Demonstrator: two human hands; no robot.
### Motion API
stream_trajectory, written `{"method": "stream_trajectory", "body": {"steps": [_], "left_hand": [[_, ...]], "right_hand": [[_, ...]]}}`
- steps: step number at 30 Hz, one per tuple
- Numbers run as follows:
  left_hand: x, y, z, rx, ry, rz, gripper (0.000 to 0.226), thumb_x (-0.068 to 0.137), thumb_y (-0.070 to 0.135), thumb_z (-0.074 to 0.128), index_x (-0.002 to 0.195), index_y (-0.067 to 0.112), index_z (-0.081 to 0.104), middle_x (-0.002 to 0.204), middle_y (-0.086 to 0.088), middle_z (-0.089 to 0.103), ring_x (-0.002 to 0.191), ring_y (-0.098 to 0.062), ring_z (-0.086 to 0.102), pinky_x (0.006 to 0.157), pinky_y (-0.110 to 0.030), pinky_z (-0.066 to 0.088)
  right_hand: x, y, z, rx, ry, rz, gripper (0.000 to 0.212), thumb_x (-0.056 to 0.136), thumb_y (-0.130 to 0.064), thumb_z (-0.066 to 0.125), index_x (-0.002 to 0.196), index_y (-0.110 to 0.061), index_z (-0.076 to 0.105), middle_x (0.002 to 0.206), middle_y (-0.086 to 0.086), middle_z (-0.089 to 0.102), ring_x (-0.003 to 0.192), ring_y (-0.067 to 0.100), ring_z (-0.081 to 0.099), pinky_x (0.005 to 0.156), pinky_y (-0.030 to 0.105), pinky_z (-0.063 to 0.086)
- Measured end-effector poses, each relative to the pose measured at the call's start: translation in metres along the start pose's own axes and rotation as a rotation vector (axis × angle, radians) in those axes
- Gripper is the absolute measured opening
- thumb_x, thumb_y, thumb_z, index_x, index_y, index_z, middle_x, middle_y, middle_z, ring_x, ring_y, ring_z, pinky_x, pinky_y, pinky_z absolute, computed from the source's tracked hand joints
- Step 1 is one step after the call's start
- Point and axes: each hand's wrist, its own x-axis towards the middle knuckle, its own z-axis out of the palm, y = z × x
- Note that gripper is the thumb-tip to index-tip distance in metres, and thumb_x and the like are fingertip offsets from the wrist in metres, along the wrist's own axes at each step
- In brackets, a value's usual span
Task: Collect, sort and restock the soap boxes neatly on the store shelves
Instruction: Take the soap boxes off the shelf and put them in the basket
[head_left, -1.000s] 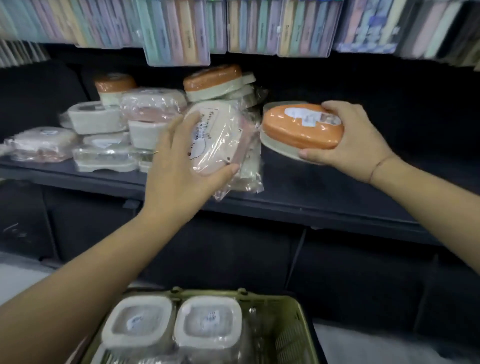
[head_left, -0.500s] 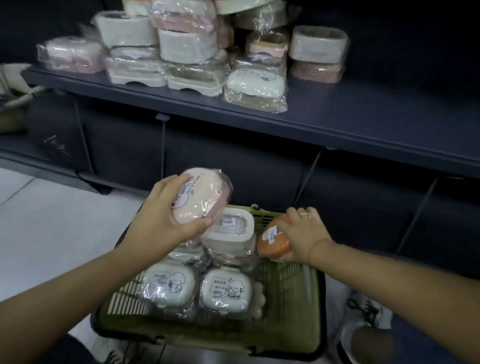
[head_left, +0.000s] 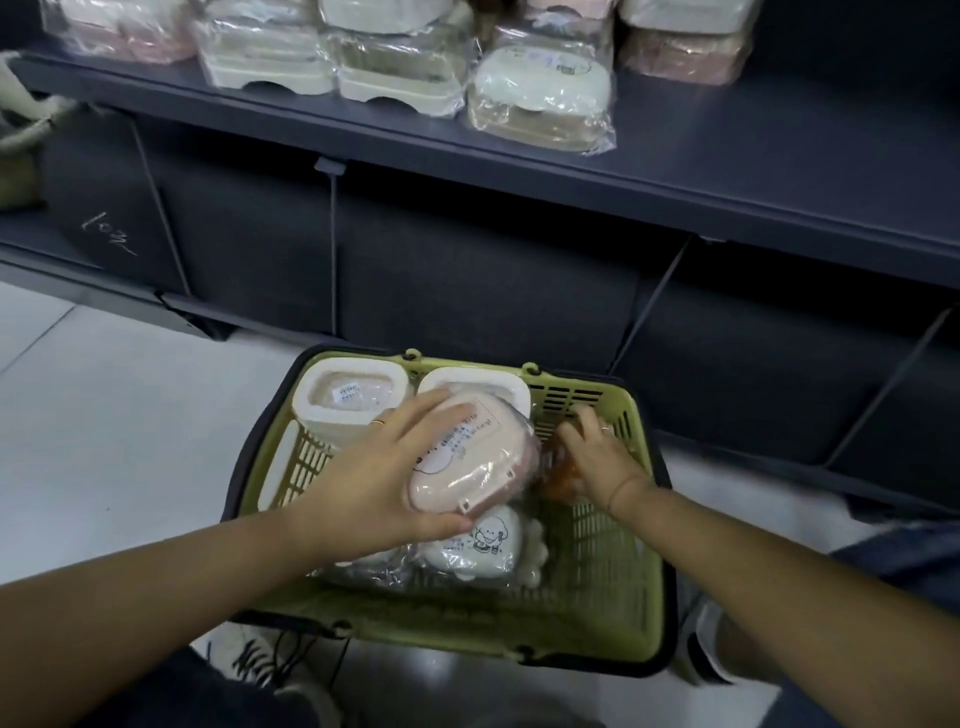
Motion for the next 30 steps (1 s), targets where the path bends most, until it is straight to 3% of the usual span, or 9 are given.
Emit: {"method": "stream_trajectory", "body": {"steps": [6, 7, 9, 11, 15, 18, 21, 26, 30], "left_hand": [[-0.003, -0.003, 0.034, 0.039, -0.059, 0.135, 0.102, 0.072, 0.074, 0.063, 0.152, 0.037, 0.012, 0.157, 0.012, 0.01, 0.142, -0.008, 0.019, 0.113, -0.027, 0.024], [-0.002, -0.003, 0.041, 0.048, -0.054, 0.161, 0.102, 0.074, 0.073, 0.063, 0.152, 0.035, 0.011, 0.158, 0.009, 0.012, 0.143, -0.011, 0.02, 0.115, -0.031, 0.025], [0.001, 0.002, 0.052, 0.083, -0.041, 0.218, 0.102, 0.075, 0.071, 0.063, 0.153, 0.033, 0.009, 0.158, 0.004, 0.013, 0.142, -0.016, 0.022, 0.115, -0.036, 0.027], [0.006, 0.009, 0.059, 0.127, -0.026, 0.278, 0.102, 0.075, 0.071, 0.061, 0.153, 0.029, 0.009, 0.158, 0.001, 0.013, 0.14, -0.018, 0.023, 0.114, -0.035, 0.026], [0.015, 0.016, 0.069, 0.15, -0.131, 0.238, 0.107, 0.076, 0.081, 0.048, 0.155, 0.029, -0.003, 0.163, 0.001, 0.001, 0.148, -0.016, 0.007, 0.12, -0.034, 0.006], [0.016, 0.004, 0.082, 0.313, -0.311, 0.167, 0.102, 0.08, 0.086, 0.02, 0.156, 0.025, -0.008, 0.164, -0.001, -0.01, 0.149, -0.016, -0.012, 0.122, -0.044, -0.005], [0.016, -0.006, 0.092, 0.374, -0.507, 0.118, 0.101, 0.074, 0.081, 0.002, 0.157, 0.023, 0.001, 0.164, -0.003, -0.009, 0.148, -0.016, -0.016, 0.118, -0.035, -0.015], [0.05, 0.014, 0.121, 0.234, -0.487, 0.115, 0.077, 0.096, 0.062, 0.035, 0.156, 0.017, 0.016, 0.164, -0.003, 0.01, 0.15, -0.02, 0.007, 0.119, -0.03, 0.004], [0.08, 0.037, 0.172, 0.05, -0.438, -0.021, 0.09, 0.09, 0.066, 0.047, 0.157, 0.018, 0.011, 0.164, -0.006, 0.008, 0.15, -0.025, 0.008, 0.121, -0.038, 0.009]], "right_hand": [[-0.002, -0.002, -0.016, 0.65, 0.094, 0.223, 0.02, 0.096, -0.016, 0.052, 0.116, -0.016, 0.057, 0.126, 0.008, 0.058, 0.109, 0.024, 0.06, 0.094, 0.034, 0.048], [-0.009, -0.007, -0.028, 0.798, 0.031, 0.253, 0.016, 0.099, -0.027, 0.05, 0.11, -0.019, 0.057, 0.119, 0.01, 0.063, 0.103, 0.024, 0.063, 0.09, 0.036, 0.052], [-0.027, -0.018, -0.054, 1.087, -0.293, 0.234, 0.036, 0.097, -0.051, 0.045, 0.116, -0.023, 0.056, 0.116, 0.009, 0.066, 0.102, 0.023, 0.066, 0.08, 0.039, 0.057], [-0.045, -0.022, -0.069, 1.185, -0.544, 0.124, 0.048, 0.088, -0.053, 0.055, 0.129, -0.028, 0.05, 0.124, 0.006, 0.062, 0.111, 0.024, 0.063, 0.075, 0.037, 0.057], [-0.065, -0.009, -0.082, 1.052, -0.423, 0.153, 0.058, 0.075, -0.03, 0.08, 0.125, -0.03, 0.051, 0.124, 0.004, 0.058, 0.105, 0.023, 0.067, 0.078, 0.042, 0.059], [-0.07, 0.007, -0.093, 0.707, -0.315, 0.222, 0.047, 0.076, -0.031, 0.08, 0.116, -0.027, 0.055, 0.116, 0.001, 0.06, 0.1, 0.019, 0.064, 0.083, 0.039, 0.058], [-0.079, 0.014, -0.1, 0.38, -0.309, 0.269, 0.052, 0.076, -0.038, 0.077, 0.119, -0.023, 0.053, 0.115, 0.0, 0.058, 0.101, 0.018, 0.058, 0.088, 0.037, 0.052], [-0.091, 0.019, -0.096, 0.319, -0.202, 0.375, 0.062, 0.078, -0.046, 0.074, 0.129, -0.024, 0.046, 0.109, -0.003, 0.054, 0.097, 0.017, 0.054, 0.076, 0.028, 0.044], [-0.091, 0.03, -0.102, 0.402, -0.102, 0.427, 0.066, 0.079, -0.044, 0.074, 0.134, -0.022, 0.045, 0.119, 0.0, 0.055, 0.098, 0.018, 0.053, 0.077, 0.028, 0.044]]}}
